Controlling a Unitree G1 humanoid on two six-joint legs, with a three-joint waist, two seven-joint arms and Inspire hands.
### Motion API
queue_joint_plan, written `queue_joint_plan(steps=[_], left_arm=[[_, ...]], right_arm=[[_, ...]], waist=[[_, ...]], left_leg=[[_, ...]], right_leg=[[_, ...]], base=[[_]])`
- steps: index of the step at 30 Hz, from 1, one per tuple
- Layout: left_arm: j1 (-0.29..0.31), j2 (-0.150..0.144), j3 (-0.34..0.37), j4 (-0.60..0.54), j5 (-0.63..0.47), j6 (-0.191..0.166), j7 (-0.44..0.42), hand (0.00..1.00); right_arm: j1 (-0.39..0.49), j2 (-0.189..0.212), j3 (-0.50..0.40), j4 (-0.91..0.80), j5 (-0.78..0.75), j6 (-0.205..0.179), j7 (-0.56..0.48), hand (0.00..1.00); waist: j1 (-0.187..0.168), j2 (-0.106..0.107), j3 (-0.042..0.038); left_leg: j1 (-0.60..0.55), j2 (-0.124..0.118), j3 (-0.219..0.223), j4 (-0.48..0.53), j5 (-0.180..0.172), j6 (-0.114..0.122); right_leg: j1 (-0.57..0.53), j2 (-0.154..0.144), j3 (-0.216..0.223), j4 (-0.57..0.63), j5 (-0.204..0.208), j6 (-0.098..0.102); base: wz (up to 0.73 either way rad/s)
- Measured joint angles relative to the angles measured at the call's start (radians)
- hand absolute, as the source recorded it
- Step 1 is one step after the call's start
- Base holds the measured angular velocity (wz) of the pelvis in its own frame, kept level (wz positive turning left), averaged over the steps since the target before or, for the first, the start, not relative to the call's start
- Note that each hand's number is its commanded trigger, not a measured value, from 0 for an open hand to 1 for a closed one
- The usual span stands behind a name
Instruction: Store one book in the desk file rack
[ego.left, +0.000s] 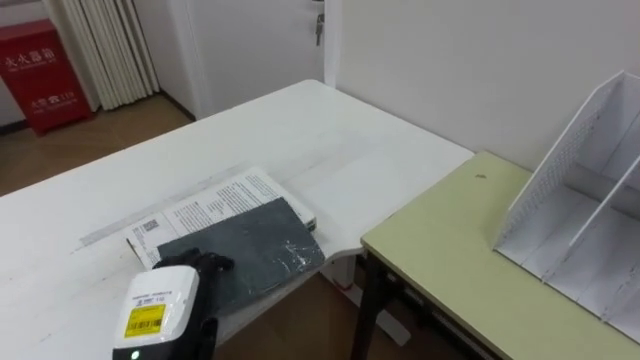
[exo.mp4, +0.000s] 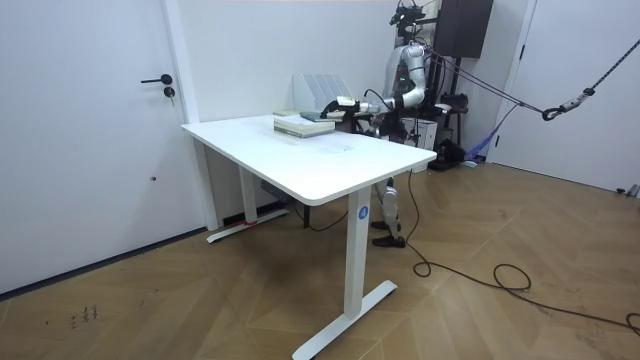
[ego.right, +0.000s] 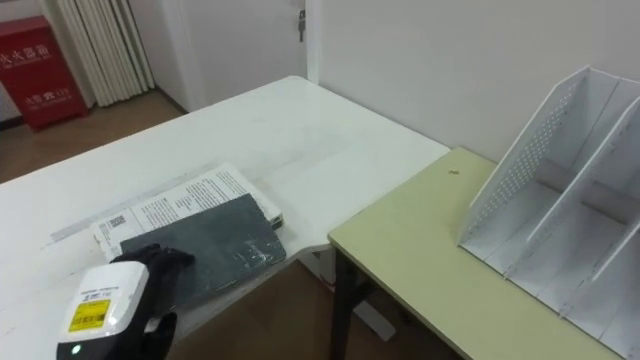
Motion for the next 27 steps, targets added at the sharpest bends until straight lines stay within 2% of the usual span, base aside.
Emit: queue_joint_plan(steps=[4, 8, 17, 23, 27], left_arm=[[-0.017, 0.000, 0.000, -0.006, 0.005, 0.020, 0.006, 1.00], [-0.019, 0.001, -0.001, -0.007, 0.008, 0.026, 0.014, 1.00], [-0.019, 0.000, -0.004, -0.008, 0.036, 0.034, 0.014, 1.00], [-0.027, -0.006, -0.003, -0.006, 0.031, 0.031, 0.021, 1.00], [-0.025, -0.006, 0.008, -0.002, -0.033, 0.003, 0.033, 1.00]], right_arm=[[0.010, -0.002, -0.011, -0.032, -0.028, 0.011, 0.000, 0.00], [0.015, -0.004, -0.021, -0.042, -0.050, 0.027, -0.003, 0.00], [0.022, -0.010, -0.025, -0.044, -0.057, 0.030, -0.029, 0.00], [0.048, -0.020, -0.026, -0.046, -0.066, 0.041, -0.043, 0.00], [0.048, -0.021, -0.026, -0.045, -0.066, 0.037, -0.043, 0.00]], waist=[[-0.003, 0.000, -0.0008], [-0.013, 0.002, -0.0069], [-0.021, 0.000, -0.0083], [-0.021, 0.001, -0.0075], [-0.016, 0.004, -0.0051]], left_leg=[[0.003, 0.000, 0.002, -0.003, 0.000, 0.000], [0.004, 0.000, 0.002, 0.001, 0.001, 0.001], [0.005, 0.002, 0.016, 0.001, 0.002, 0.001], [0.006, 0.003, 0.030, -0.001, 0.002, 0.002], [0.017, 0.005, 0.032, -0.015, 0.006, 0.003]], right_leg=[[0.000, 0.000, 0.000, 0.002, -0.001, 0.000], [0.002, -0.001, 0.001, 0.003, -0.001, 0.000], [0.002, -0.001, 0.004, 0.002, -0.001, 0.000], [0.002, -0.003, 0.010, 0.005, -0.001, 0.001], [0.003, -0.002, 0.019, 0.000, -0.002, 0.002]], base=[[0.00], [0.00], [0.00], [0.00], [-0.05]])
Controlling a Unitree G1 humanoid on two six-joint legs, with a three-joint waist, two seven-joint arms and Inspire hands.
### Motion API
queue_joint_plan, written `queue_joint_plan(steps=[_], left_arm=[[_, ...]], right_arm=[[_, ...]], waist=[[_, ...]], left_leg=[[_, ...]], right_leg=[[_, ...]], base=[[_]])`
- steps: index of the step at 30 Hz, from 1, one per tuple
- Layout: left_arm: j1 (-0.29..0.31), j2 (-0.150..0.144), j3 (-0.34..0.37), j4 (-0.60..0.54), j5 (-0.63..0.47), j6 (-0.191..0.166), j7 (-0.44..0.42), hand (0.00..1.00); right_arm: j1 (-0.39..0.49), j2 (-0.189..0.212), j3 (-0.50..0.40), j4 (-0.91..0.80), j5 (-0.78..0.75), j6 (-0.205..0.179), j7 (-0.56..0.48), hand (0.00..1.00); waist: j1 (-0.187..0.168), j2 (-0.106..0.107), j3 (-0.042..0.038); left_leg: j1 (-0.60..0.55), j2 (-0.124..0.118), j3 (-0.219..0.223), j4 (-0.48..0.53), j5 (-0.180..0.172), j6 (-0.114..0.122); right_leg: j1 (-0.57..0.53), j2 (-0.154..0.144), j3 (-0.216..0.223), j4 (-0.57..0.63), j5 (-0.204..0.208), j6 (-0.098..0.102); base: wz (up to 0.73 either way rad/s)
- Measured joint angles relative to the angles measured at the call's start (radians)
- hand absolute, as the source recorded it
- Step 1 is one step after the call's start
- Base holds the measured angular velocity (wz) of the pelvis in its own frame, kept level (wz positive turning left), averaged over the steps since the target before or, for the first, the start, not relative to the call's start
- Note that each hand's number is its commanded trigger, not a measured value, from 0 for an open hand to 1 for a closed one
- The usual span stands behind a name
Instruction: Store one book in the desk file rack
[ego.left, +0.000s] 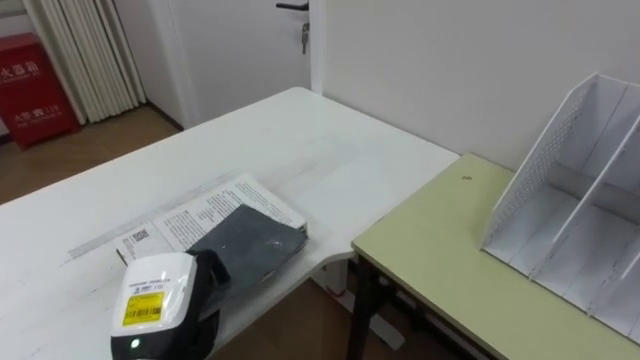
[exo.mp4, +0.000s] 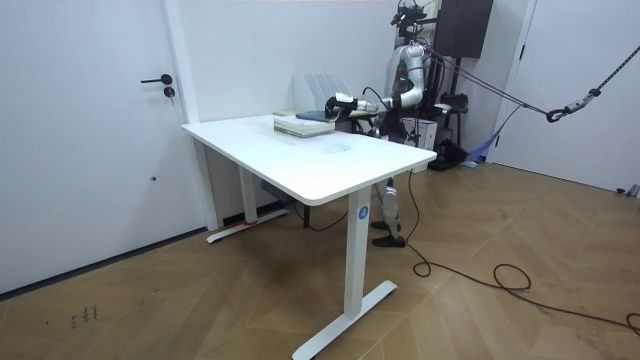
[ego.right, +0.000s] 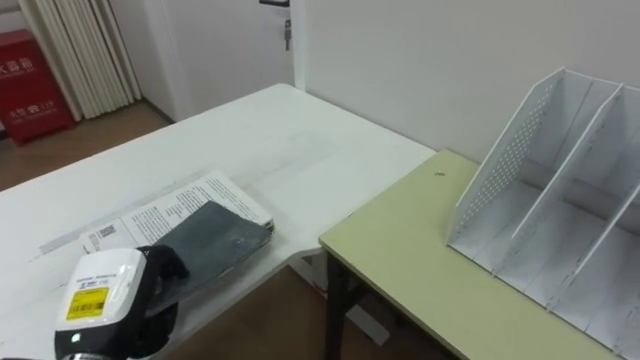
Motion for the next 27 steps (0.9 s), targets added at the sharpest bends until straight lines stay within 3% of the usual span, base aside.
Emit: queue_joint_plan(steps=[6, 9, 11, 16, 18, 19, 22, 24, 27], left_arm=[[0.006, 0.000, 0.041, -0.051, -0.222, -0.031, -0.033, 1.00], [0.004, 0.003, 0.052, -0.074, -0.349, -0.045, -0.054, 1.00], [0.004, 0.006, 0.059, -0.110, -0.503, -0.075, -0.083, 1.00], [0.002, 0.004, 0.058, -0.169, -0.870, -0.137, -0.184, 1.00], [0.004, 0.003, 0.048, -0.167, -1.053, -0.142, -0.264, 1.00], [0.004, 0.003, 0.044, -0.167, -1.084, -0.142, -0.282, 1.00], [0.003, 0.004, 0.030, -0.164, -1.257, -0.143, -0.365, 1.00], [0.003, 0.005, 0.031, -0.164, -1.354, -0.143, -0.421, 1.00], [0.003, 0.011, 0.032, -0.167, -1.461, -0.143, -0.485, 1.00]], right_arm=[[-0.002, 0.002, 0.005, -0.007, 0.024, -0.021, 0.020, 0.00], [-0.001, 0.003, 0.011, -0.015, 0.026, -0.041, 0.031, 0.00], [-0.002, 0.002, 0.010, -0.032, 0.027, -0.053, 0.054, 0.00], [-0.012, 0.003, 0.010, -0.065, 0.027, -0.084, 0.114, 0.00], [-0.012, 0.016, 0.010, -0.089, 0.027, -0.120, 0.138, 0.00], [-0.012, 0.021, 0.010, -0.093, 0.027, -0.128, 0.143, 0.00], [-0.012, 0.041, 0.010, -0.126, 0.026, -0.129, 0.182, 0.00], [-0.009, 0.041, 0.009, -0.179, 0.026, -0.128, 0.223, 0.00], [0.003, 0.041, 0.004, -0.248, 0.028, -0.128, 0.268, 0.00]], waist=[[0.001, 0.000, 0.0005], [-0.001, -0.001, 0.0052], [-0.001, -0.001, 0.0119], [0.000, -0.003, 0.0139], [-0.004, -0.006, 0.0178], [-0.005, -0.006, 0.0189], [-0.010, -0.011, 0.0239], [-0.007, -0.014, 0.0318], [-0.020, -0.011, 0.0309]], left_leg=[[0.002, 0.000, -0.002, -0.011, 0.003, 0.000], [0.000, 0.000, 0.003, -0.011, 0.003, 0.000], [-0.003, 0.001, 0.007, -0.011, 0.004, 0.001], [-0.015, 0.002, 0.019, -0.012, 0.006, 0.004], [-0.013, 0.004, 0.031, -0.013, 0.006, 0.004], [-0.013, 0.006, 0.036, -0.013, 0.006, 0.004], [-0.014, 0.014, 0.061, -0.013, 0.006, 0.004], [-0.020, 0.016, 0.075, -0.013, 0.005, 0.003], [-0.022, 0.015, 0.079, -0.013, 0.004, 0.004]], right_leg=[[-0.002, 0.000, 0.010, 0.000, 0.000, 0.002], [-0.003, 0.000, 0.011, -0.001, 0.000, 0.002], [-0.006, -0.002, 0.010, -0.001, -0.002, 0.004], [-0.035, -0.003, 0.027, 0.016, -0.003, 0.005], [-0.036, -0.003, 0.036, 0.018, -0.003, 0.004], [-0.037, -0.002, 0.037, 0.019, -0.003, 0.004], [-0.055, 0.000, 0.050, 0.040, -0.003, 0.003], [-0.070, 0.000, 0.065, 0.050, -0.004, 0.000], [-0.075, -0.001, 0.069, 0.052, -0.004, 0.000]], base=[[-0.02], [0.01], [0.04], [-0.07], [-0.14], [-0.10], [-0.17], [-0.23], [-0.06]])
